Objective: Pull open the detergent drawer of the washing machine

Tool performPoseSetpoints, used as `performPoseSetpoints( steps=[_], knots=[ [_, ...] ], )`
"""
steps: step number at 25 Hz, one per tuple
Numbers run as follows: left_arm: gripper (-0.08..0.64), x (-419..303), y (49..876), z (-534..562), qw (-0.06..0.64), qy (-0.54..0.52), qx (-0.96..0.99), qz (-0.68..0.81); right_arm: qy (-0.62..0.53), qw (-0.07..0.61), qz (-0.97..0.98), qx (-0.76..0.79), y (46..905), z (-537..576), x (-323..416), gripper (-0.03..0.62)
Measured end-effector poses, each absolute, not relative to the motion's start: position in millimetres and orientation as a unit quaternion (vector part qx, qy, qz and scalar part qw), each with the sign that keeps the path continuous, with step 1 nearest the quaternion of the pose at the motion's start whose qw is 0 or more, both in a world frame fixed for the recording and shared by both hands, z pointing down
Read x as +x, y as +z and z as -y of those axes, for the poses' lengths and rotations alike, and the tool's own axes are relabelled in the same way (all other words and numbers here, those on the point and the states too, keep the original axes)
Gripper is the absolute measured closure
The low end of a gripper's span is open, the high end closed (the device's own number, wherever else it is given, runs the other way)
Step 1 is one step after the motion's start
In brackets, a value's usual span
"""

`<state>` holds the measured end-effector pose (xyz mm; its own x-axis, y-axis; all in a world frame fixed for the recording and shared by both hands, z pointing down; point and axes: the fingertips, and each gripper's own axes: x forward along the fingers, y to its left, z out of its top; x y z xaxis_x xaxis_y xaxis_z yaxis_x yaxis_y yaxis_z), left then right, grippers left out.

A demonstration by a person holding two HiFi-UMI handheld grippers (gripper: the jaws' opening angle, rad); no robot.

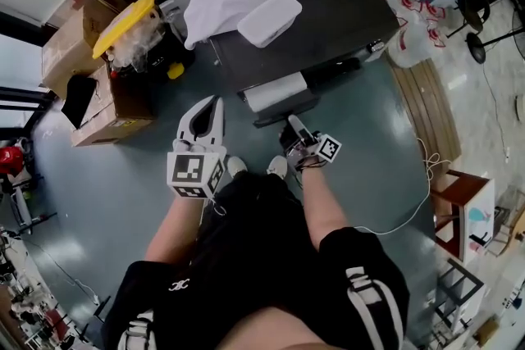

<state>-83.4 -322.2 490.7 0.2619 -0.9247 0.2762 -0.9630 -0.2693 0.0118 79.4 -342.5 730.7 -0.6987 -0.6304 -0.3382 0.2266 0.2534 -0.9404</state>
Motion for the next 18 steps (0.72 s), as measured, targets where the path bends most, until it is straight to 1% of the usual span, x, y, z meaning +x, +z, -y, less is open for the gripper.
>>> performPoseSetpoints(
  steps=[4, 9, 18],
  knots=[
    [0.568, -72.9, 488.4, 315.9, 0.081, 0.111, 0.803, 0.58, -0.594, 0.38, -0.692, -0.154, 732.2, 327.2, 89.3, 0.341],
    [0.568, -62.0, 480.5, 304.7, 0.065, 0.119, 0.827, 0.546, -0.584, 0.388, -0.691, -0.174, 735.1, 307.0, 103.6, 0.347],
    [0.568, -55.2, 469.3, 283.8, 0.061, 0.109, 0.853, 0.507, -0.575, 0.428, -0.658, -0.231, 734.2, 274.4, 125.1, 0.362]
  ],
)
